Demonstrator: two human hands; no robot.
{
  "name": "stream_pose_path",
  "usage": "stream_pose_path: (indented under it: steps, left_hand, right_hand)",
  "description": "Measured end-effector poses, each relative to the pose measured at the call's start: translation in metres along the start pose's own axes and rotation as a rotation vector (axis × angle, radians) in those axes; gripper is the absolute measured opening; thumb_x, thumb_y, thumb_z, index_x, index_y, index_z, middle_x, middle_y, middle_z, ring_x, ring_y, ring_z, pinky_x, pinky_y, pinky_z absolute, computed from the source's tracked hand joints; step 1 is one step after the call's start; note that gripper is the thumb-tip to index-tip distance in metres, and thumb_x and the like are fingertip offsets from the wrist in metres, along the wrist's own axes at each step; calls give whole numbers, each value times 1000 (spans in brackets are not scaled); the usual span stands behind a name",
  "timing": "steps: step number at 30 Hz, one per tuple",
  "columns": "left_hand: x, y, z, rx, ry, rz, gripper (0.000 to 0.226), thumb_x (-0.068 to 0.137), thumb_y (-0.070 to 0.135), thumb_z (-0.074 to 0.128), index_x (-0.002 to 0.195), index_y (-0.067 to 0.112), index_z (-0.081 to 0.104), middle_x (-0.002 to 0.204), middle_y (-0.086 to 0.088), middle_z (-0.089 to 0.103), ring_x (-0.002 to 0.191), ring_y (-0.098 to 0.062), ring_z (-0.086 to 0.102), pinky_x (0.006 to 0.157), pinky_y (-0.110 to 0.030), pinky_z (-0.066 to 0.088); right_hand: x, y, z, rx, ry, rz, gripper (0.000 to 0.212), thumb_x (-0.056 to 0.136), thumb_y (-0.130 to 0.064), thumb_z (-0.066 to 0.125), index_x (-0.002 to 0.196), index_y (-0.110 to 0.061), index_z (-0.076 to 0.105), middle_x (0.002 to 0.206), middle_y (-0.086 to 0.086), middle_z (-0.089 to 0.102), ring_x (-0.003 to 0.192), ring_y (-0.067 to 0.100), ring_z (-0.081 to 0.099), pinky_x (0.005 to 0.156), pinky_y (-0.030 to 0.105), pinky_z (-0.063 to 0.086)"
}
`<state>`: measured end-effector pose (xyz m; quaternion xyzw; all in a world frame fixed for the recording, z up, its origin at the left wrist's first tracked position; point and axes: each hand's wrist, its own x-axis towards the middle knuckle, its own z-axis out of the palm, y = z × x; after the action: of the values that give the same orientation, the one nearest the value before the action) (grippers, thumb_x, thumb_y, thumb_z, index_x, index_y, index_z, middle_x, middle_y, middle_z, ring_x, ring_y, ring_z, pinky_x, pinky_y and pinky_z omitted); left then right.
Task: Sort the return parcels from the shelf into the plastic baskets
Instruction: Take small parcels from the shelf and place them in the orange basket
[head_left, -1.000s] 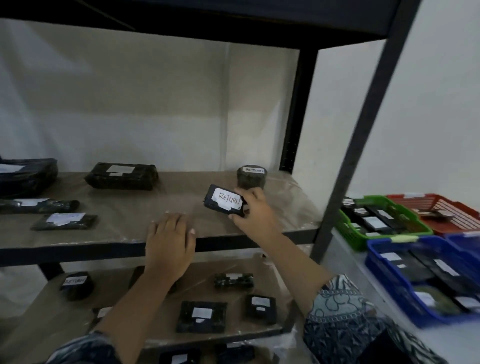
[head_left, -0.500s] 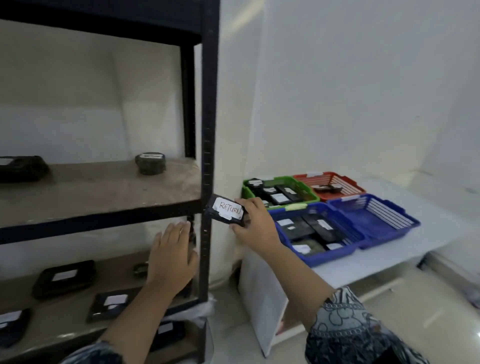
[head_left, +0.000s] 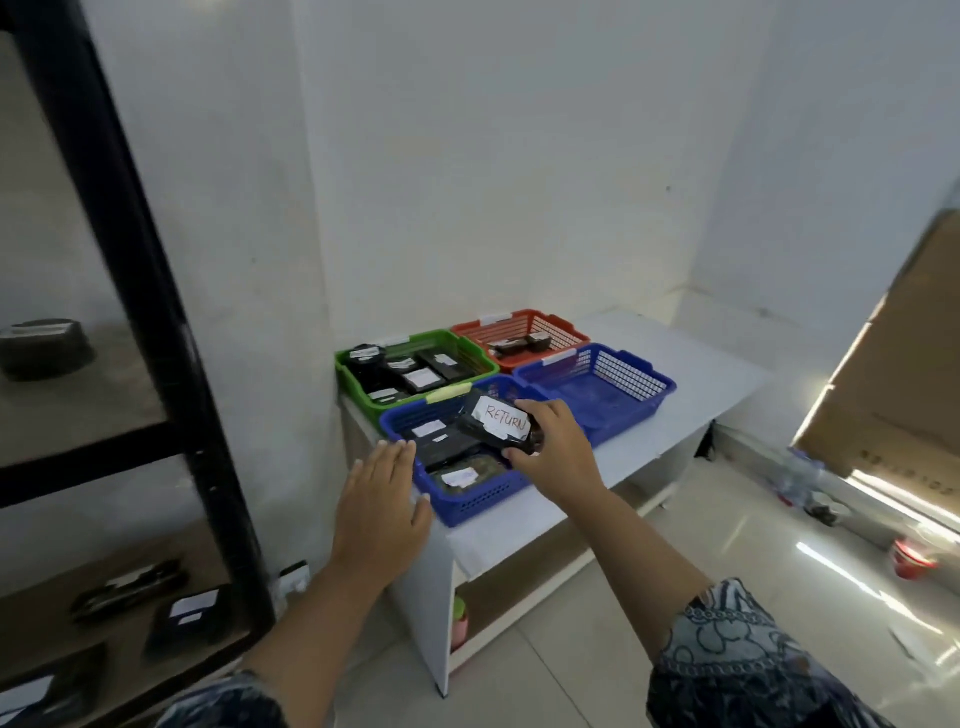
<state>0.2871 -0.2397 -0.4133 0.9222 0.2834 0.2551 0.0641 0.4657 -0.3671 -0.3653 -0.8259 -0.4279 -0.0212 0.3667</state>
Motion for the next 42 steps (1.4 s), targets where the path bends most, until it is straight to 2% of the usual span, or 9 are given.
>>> stream_pose_path:
  steps: [3, 8, 13, 19, 23, 27, 33, 39, 42]
  left_hand:
    - [31, 17, 27, -27, -9, 25, 63, 78, 30, 48, 135, 4, 45, 135, -12, 51, 131, -32, 42, 105, -48, 35]
    - [107, 35, 83, -53, -39, 93, 62, 81, 31, 48, 136, 4, 44, 138, -11, 48, 133, -30, 39, 107, -48, 33]
    - [195, 52, 126, -96, -59, 93, 60, 81, 24, 61, 135, 3, 46, 135, -13, 51, 128, -31, 44, 106, -47, 37]
    - [278, 58, 173, -105, -79, 56, 60, 85, 26, 57, 139, 5, 41, 141, -12, 45, 135, -29, 35, 111, -45, 31]
    - [310, 54, 206, -85, -130, 46, 61, 87, 29, 51, 142, 8, 35, 146, -8, 39, 139, -25, 29, 113, -44, 27]
    - [343, 47, 239, -63, -157, -38, 61, 88, 30, 49, 143, 8, 34, 147, -7, 36, 140, -24, 26, 114, -42, 25]
    - [395, 36, 295, -64, -173, -207, 62, 89, 28, 51, 144, 7, 33, 148, -9, 35, 140, -26, 25, 113, -42, 26]
    - [446, 29, 332, -6, -160, -402, 62, 84, 24, 59, 139, 2, 39, 142, -16, 41, 133, -29, 37, 109, -45, 34]
    - [464, 25, 348, 21, -166, -497, 65, 86, 27, 56, 142, 3, 34, 146, -15, 36, 136, -29, 31, 111, -44, 31]
  right_hand:
    - [17, 32, -7, -15, 17, 36, 62, 80, -23, 74, 135, -19, 46, 126, 0, 46, 111, 14, 51, 80, 20, 43]
    - [70, 82, -13, -58, 47, 83, 61, 79, -24, 74, 134, -19, 47, 123, 0, 48, 106, 12, 52, 82, 24, 47]
    - [148, 128, -16, -110, 34, 131, 61, 80, -26, 73, 134, -18, 47, 124, 2, 48, 108, 14, 51, 81, 27, 49]
    - [228, 171, -7, -125, 70, 153, 58, 80, -30, 72, 131, -20, 47, 121, 0, 48, 104, 11, 51, 76, 25, 49]
    - [271, 197, 9, -99, 48, 172, 56, 80, -27, 72, 130, -18, 48, 120, 2, 49, 106, 14, 53, 80, 27, 50]
    - [319, 232, 27, -72, 9, 181, 56, 79, -28, 73, 128, -18, 49, 120, 3, 49, 107, 17, 53, 82, 34, 54]
    - [415, 294, 72, 6, -96, 173, 56, 78, -28, 75, 127, -15, 49, 123, 4, 48, 105, 18, 54, 84, 35, 52]
    - [495, 351, 108, 6, -200, 178, 53, 76, -28, 75, 122, -16, 50, 118, 4, 52, 103, 18, 54, 82, 32, 50]
    - [526, 370, 119, 22, -235, 204, 53, 75, -29, 76, 119, -15, 50, 115, 4, 54, 103, 19, 55, 84, 39, 52]
